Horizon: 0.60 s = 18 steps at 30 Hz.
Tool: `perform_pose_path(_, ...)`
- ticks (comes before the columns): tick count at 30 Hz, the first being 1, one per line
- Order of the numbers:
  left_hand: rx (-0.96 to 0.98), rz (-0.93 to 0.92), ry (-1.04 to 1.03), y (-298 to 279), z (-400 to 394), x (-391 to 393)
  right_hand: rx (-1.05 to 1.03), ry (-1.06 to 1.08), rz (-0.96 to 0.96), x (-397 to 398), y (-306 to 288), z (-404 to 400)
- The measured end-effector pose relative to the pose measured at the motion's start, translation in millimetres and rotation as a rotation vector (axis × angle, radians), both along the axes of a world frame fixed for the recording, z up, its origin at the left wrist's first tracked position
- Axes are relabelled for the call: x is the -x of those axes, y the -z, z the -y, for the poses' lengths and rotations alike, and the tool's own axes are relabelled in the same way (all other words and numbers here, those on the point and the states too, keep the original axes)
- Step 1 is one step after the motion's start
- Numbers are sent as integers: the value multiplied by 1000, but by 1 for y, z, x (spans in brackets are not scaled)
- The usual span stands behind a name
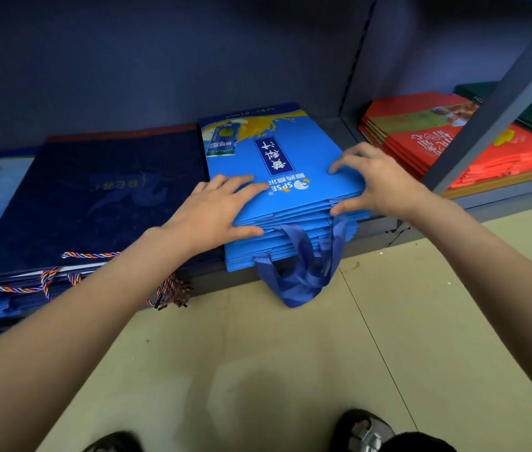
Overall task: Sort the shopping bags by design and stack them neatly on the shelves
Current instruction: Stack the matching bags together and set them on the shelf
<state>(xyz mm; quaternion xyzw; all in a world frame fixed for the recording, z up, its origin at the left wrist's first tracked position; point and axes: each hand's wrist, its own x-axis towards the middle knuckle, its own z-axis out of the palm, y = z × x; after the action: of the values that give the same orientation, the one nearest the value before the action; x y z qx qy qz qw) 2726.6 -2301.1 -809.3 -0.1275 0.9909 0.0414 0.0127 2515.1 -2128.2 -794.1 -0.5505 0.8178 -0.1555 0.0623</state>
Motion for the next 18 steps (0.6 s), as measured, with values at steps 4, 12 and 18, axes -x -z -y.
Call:
perform_pose_path(4, 40, -50, -10, -6, 0, 0, 34, 26, 29, -2, -11, -1)
perform_pose_path(12, 248, -116, -57, -20, -13, 5, 188, 171, -63, -23, 7, -13)
perform_pose_path(18, 374, 21, -18, -17, -22, 7, 499, 201, -296, -120, 62, -23)
